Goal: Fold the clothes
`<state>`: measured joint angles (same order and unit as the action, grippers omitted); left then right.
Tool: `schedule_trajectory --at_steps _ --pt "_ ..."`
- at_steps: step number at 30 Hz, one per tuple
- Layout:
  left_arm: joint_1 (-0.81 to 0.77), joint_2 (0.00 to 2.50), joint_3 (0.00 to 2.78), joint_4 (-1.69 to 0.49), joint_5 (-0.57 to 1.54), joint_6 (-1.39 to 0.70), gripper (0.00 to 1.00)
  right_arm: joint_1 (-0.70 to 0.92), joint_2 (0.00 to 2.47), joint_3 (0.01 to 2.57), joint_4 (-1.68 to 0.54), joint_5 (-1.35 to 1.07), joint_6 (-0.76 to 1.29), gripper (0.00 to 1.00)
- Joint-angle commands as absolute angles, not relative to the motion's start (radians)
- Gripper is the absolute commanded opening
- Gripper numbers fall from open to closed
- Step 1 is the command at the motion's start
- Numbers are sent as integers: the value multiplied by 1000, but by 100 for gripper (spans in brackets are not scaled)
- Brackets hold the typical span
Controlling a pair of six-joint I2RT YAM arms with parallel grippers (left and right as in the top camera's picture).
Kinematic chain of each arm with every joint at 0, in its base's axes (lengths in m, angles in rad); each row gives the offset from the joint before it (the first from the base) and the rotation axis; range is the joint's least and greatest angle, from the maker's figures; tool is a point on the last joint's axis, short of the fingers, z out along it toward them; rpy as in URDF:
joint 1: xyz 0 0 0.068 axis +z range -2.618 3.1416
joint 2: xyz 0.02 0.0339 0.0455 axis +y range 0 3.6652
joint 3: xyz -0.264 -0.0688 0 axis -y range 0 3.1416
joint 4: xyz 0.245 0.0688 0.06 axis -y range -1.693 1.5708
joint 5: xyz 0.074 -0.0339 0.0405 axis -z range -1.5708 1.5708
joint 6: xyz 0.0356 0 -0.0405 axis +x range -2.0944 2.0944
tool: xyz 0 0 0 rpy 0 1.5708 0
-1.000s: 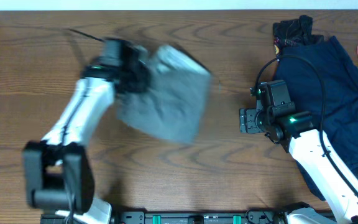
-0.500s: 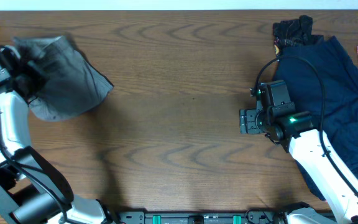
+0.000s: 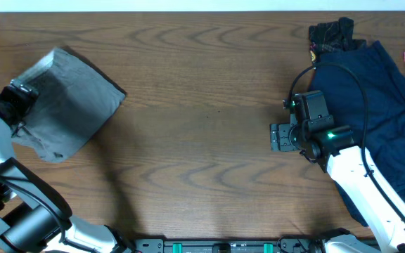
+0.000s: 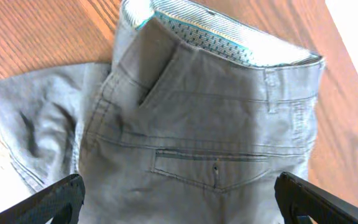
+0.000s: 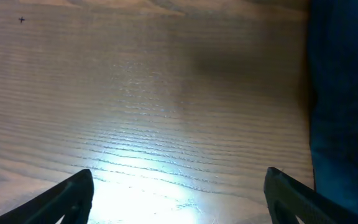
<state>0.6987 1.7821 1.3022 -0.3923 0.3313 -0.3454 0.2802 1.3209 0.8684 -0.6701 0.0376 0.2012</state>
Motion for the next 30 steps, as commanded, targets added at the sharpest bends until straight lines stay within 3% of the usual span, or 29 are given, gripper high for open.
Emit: schedule_trajectory --at_steps 1,7,14,20,26,30 --pt "686 1747 1306 -395 426 -395 98 255 1317 881 -665 55 204 87" --pt "554 1738 1306 -449 489 -369 98 217 1323 881 -619 -10 267 93" --pt "204 1739 1296 -586 425 -186 98 156 1396 881 -556 -218 269 97" --pt "-62 1739 1296 -942 229 -187 98 107 1433 881 -732 -218 269 99" --pt "-172 1736 1295 -1241 216 -187 98 76 1429 881 -929 -214 257 99" --pt "-204 1648 1245 -1271 215 -187 98 76 1372 881 -981 -210 257 95"
